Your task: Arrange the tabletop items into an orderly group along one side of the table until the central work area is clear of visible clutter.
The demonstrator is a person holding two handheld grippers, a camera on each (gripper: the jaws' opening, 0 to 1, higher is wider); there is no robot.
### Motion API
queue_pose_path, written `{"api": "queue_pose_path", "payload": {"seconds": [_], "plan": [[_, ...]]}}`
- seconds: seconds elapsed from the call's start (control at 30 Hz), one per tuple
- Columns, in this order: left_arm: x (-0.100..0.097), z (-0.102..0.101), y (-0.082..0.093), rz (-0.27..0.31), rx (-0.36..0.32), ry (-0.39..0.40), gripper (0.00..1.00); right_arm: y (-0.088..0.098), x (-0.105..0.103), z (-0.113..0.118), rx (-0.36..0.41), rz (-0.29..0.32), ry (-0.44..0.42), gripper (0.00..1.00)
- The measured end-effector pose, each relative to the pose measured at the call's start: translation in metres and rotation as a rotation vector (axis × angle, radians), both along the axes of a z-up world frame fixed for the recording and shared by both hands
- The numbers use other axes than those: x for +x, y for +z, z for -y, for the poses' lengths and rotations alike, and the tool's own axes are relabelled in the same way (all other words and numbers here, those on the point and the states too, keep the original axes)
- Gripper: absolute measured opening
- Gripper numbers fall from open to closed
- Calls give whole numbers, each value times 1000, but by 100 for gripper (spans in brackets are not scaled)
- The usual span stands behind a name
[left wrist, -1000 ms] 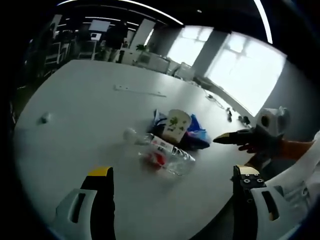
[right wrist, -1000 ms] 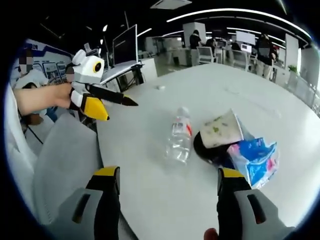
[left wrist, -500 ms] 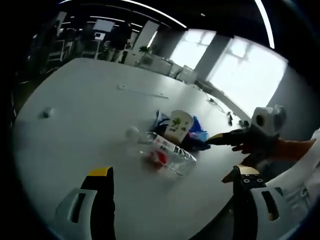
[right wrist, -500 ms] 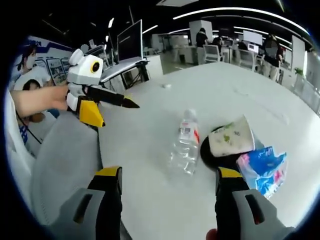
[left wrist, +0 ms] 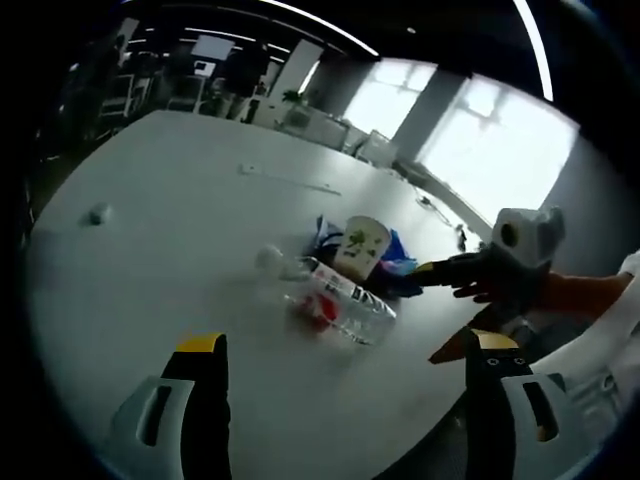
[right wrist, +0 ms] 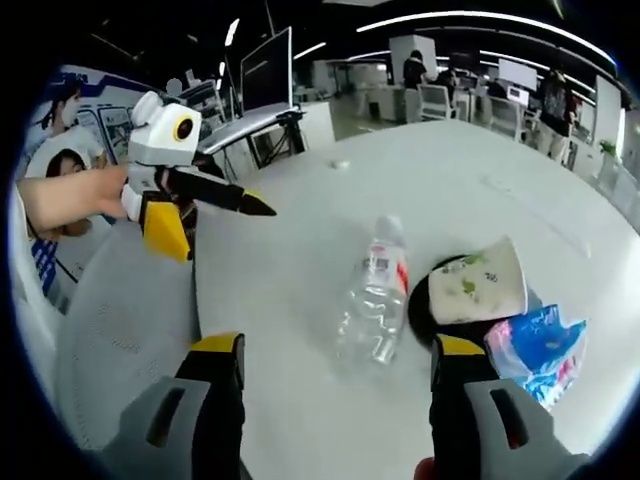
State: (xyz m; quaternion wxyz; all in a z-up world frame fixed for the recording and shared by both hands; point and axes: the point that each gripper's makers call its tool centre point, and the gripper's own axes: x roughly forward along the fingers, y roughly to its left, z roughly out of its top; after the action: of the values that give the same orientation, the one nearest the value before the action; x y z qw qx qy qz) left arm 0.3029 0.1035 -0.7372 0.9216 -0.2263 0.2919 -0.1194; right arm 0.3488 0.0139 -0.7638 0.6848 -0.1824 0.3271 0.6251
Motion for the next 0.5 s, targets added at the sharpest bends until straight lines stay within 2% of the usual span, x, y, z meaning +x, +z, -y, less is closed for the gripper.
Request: {"api": "queue_pose_path", "payload": {"seconds": [0.2,0.5], "plan": [[-2,-3,-2,-5,-2,7,96,-6,-2,-16,-9,-5,23,73],[-5,-7,-5,-11,-11,21,95,-9,3,-28,-20,-1,34,73]]}}
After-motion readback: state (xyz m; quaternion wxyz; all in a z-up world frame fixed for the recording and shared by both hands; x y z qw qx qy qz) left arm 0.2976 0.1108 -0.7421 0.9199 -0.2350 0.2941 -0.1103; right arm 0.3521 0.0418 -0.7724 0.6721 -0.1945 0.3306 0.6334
